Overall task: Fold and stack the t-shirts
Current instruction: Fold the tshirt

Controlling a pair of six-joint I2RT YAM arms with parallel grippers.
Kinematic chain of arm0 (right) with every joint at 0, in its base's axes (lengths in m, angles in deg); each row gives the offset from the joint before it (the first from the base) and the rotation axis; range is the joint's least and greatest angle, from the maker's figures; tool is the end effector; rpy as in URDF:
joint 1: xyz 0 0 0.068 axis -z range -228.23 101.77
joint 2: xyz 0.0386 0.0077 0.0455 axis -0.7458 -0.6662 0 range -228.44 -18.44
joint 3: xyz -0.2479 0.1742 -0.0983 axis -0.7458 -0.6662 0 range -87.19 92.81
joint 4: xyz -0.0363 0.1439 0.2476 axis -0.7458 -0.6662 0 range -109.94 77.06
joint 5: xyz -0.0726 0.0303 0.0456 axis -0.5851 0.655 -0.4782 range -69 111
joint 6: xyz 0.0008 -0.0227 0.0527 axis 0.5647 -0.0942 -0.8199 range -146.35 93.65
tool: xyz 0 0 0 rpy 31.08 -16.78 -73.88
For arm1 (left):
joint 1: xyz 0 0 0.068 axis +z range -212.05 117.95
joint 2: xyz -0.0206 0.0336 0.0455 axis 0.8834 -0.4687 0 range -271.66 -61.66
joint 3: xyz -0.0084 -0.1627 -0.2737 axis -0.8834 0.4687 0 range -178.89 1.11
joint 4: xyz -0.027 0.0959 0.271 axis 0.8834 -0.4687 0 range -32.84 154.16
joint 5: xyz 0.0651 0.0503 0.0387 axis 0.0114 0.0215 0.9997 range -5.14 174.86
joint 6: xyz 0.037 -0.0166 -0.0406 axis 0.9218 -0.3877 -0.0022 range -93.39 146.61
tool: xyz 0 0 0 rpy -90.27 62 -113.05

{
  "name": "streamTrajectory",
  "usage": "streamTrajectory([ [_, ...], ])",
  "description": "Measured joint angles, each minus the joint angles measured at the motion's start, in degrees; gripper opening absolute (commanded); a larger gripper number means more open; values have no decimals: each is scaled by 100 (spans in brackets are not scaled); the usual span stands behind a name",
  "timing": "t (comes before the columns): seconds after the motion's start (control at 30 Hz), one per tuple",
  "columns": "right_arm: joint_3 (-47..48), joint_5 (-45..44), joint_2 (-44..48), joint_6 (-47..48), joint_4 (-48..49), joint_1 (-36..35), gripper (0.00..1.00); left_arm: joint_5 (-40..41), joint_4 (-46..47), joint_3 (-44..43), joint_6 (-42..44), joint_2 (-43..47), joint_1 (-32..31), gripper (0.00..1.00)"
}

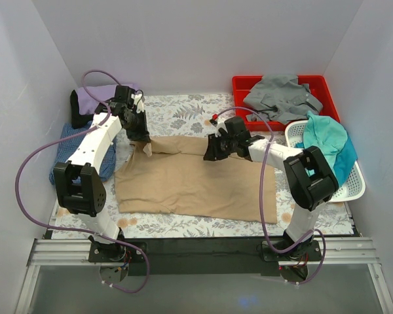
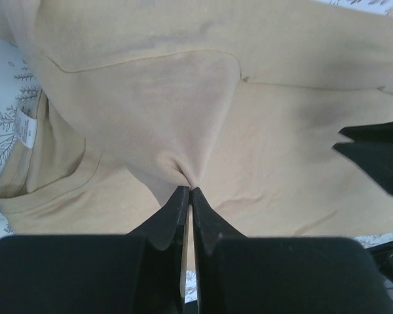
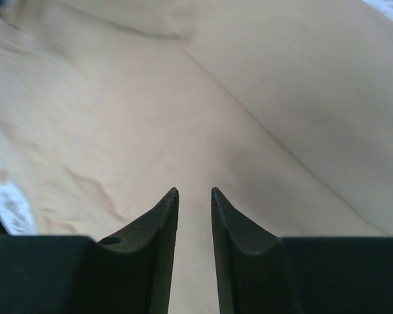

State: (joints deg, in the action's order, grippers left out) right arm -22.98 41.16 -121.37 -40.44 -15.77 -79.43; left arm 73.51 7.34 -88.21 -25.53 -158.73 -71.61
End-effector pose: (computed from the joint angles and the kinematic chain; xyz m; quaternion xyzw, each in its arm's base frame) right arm 0.3560 0.2320 0.2177 -0.2047 0.8772 0.3029 0.3114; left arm 0.3800 -0.0721 0.3418 -0.3322 0.9124 -0.1951 0.1385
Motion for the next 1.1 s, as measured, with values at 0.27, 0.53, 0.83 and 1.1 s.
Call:
streamTrajectory([
  [0.27, 125, 1259, -1132, -1351, 2393, -527, 41, -118, 328, -236, -166, -42, 4, 0],
  [0.53, 170, 1257, -2063, -2201, 3947, -1036, 47, -332, 450, -713, -166, -118, 15, 0],
  [0.83, 317, 763, -2732, -3123, 6404, -1038, 50, -564, 431, -728, -164, -273, 48, 0],
  [1.1, 516, -127, -3257, -3338, 6784, -1141, 54, -713, 428, -785, -164, -284, 50, 0],
])
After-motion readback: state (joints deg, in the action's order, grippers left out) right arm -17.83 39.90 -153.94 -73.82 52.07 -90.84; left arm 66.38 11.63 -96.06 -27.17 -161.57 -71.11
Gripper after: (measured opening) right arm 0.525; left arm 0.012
